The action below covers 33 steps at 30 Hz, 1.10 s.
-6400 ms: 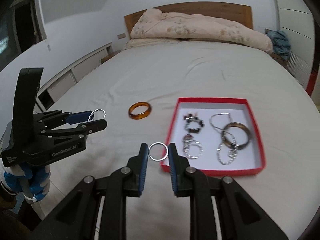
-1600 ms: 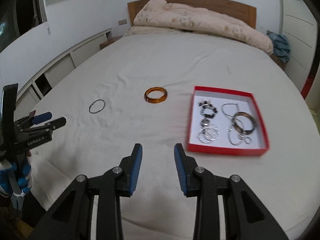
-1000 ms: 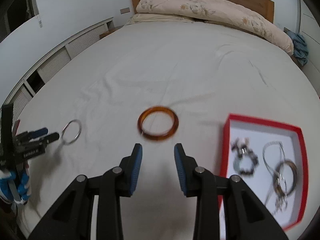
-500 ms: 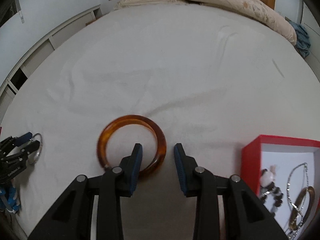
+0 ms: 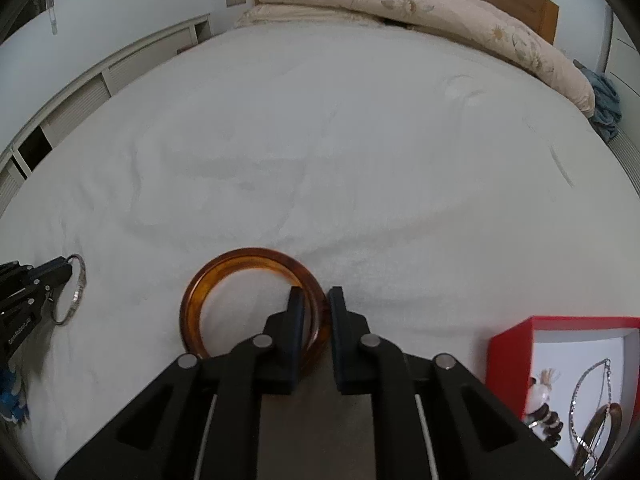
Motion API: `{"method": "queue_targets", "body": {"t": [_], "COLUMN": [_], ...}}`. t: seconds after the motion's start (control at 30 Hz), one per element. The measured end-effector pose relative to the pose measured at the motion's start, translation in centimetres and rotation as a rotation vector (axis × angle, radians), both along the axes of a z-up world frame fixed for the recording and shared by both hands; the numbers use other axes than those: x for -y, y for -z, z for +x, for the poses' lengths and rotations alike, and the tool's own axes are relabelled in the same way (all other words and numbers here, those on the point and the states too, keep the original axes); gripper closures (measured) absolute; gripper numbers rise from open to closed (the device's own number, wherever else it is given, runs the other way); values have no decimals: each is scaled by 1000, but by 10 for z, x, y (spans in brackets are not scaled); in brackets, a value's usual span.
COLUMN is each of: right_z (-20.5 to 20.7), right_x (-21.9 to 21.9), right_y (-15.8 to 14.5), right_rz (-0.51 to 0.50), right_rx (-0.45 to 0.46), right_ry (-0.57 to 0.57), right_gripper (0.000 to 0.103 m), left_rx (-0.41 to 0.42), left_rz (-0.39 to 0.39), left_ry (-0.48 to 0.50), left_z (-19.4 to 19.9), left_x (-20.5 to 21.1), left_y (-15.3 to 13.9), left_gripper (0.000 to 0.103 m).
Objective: Organize jewelry
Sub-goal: 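Carry both bangles into the red box and open both tools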
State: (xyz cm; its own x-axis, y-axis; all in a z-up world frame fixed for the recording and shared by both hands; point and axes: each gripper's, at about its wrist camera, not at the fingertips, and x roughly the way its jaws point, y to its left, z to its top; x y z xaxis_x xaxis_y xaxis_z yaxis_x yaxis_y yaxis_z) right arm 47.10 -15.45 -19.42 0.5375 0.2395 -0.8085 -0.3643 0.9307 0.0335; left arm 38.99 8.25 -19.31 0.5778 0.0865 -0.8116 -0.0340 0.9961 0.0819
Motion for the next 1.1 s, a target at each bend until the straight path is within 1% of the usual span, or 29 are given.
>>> {"method": "queue_targets", "body": {"t": [0.1,0.2,0.3,0.43,0.57,0.7,0.83,1.0,1.1], "right_z": [-11,-23,-33,-51,-71,-86,-100,-113,-118], "right_x": [2,6,9,19,39,71,113,170,199], "right_y": [-11,-25,-45,-68,-87,-100,-103,-92,-83], "right_rz": [20,42,72,100,113,112,93,54,36], "right_rx": [30,54,80,108,128,137,134,112,99], "right_ry": [-2,-6,-5,1,24,70,133,218,257], "right_gripper": [93,93,93,93,93,93,93,93,93], "left_rx": [5,24,38,58,73,92,109,136,143], "left_rz": [-5,8,21,46,57,58,42,8,-31], "left_ry": [-17,-19,-14,13,49,100,180,288,355], "left_z": [-1,-7,-8,-16,-24,-28,-30,-31,-29], "left_x": [2,8,8,19,39,68,112,179,222], "left_y": [-5,-16,-28,-48,-66,-83,-98,-118,-126], "left_gripper": [98,98,98,98,100,100,100,100,100]}}
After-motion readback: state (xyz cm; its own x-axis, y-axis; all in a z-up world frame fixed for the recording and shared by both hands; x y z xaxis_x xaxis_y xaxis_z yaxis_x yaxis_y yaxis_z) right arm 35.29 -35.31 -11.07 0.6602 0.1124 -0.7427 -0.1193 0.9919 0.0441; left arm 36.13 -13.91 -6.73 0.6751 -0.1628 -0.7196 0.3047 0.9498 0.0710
